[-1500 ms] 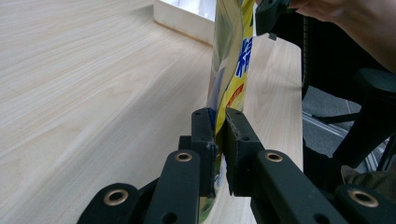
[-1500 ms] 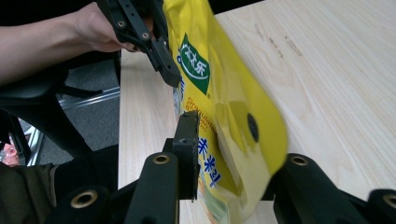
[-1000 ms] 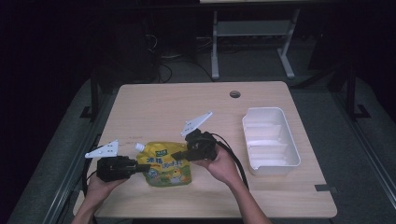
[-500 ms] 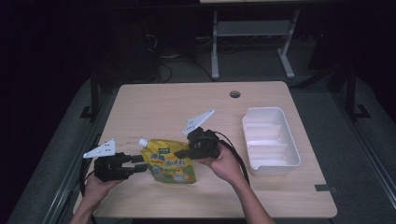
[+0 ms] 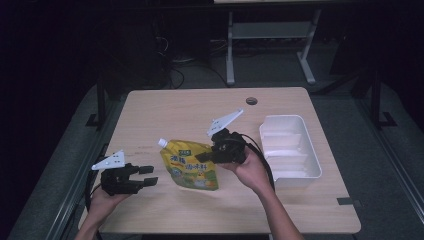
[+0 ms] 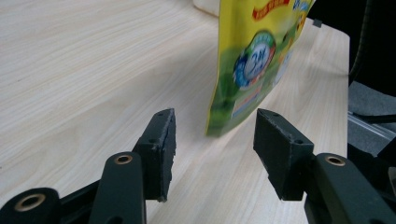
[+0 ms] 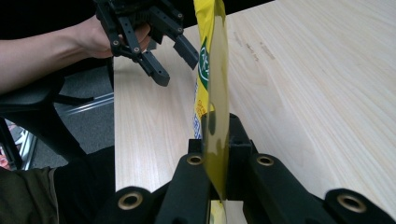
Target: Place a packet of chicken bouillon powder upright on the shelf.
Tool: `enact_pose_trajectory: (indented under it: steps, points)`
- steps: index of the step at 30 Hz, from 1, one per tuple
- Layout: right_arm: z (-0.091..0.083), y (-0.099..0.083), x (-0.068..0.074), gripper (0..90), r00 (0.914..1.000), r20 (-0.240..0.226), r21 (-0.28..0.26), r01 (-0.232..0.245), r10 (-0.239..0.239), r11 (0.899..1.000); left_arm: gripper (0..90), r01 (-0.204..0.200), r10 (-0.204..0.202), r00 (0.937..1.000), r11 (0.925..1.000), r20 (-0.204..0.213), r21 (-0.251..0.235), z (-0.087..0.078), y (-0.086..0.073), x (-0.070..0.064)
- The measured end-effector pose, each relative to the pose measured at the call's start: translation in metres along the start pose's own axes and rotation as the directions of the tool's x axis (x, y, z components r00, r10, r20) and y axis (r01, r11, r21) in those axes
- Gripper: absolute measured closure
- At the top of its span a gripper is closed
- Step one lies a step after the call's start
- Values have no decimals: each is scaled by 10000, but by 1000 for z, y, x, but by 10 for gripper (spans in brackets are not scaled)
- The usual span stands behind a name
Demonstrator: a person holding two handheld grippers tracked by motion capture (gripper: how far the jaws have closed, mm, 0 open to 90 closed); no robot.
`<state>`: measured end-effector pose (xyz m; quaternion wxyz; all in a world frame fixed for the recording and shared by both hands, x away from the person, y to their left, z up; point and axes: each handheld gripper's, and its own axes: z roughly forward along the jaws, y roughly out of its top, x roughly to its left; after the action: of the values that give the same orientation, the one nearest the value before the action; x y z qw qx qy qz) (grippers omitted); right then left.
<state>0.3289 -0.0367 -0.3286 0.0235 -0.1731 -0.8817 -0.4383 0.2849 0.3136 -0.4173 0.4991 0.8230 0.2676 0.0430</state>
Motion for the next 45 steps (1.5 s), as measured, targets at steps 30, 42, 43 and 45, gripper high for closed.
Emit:
enact_pose_trajectory:
  steps: [30,42,43,45]
  points:
    - [-79,3,-42,898,9948,968,-740,-254,325,9969,423,-185,205,9992,9981,-335,593,4,-2,0]
    - [-111,-5,-59,898,9874,1417,-1039,-567,712,9930,413,-195,216,9994,9971,-277,735,6,-3,0]
    - [-113,-5,-60,898,9866,1452,-1040,-590,738,9928,412,-202,223,9994,9970,-274,746,7,-3,0]
    - [-115,-6,-61,898,9864,1466,-1070,-586,741,9925,411,-198,219,9994,9969,-271,765,7,-3,0]
